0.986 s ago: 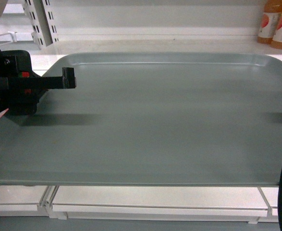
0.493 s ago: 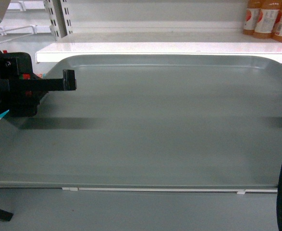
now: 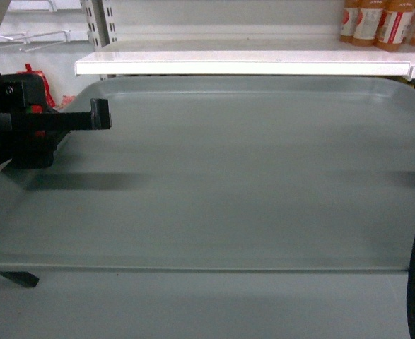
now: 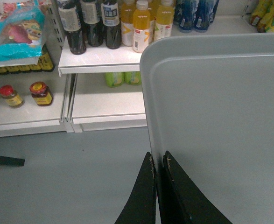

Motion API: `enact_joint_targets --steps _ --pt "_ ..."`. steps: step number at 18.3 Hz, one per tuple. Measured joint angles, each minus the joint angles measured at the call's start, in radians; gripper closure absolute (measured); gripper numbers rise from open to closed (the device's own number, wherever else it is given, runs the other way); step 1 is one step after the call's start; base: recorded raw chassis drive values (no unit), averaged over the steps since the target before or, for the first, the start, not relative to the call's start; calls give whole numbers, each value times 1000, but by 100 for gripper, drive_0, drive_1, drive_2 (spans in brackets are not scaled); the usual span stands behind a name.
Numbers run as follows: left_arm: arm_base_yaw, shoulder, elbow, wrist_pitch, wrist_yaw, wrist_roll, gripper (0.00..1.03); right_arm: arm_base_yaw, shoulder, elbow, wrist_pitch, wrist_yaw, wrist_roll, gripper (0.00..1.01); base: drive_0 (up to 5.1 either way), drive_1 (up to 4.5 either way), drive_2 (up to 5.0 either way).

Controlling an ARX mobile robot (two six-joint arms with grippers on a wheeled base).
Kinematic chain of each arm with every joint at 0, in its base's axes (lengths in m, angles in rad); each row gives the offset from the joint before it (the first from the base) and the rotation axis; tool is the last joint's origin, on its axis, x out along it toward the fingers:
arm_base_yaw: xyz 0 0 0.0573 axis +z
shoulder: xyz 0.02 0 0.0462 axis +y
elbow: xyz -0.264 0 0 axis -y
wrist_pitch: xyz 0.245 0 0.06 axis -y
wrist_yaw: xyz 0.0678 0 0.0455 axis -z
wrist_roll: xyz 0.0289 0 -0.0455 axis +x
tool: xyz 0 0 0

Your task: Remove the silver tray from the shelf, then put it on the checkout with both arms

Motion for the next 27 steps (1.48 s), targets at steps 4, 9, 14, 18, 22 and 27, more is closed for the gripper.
enact_joint_targets --steps 4,9,14,18,22,27 --pt "0 0 0 -5 0 0 100 0 1 0 -4 0 0 98 -5 -411 401" --pt "0 0 0 -1 0 0 100 0 0 0 -1 0 0 98 -5 -411 401" --pt "0 0 0 -2 1 0 100 0 1 0 -5 0 0 98 -5 -411 401" --pt "0 1 1 -6 0 0 100 0 1 0 -9 0 0 98 -5 -411 401" --pt "0 0 1 -3 0 0 100 0 0 0 -3 2 -1 98 -5 -411 401" --pt "0 1 1 -2 0 0 100 0 1 0 -2 1 -1 98 -4 -410 402"
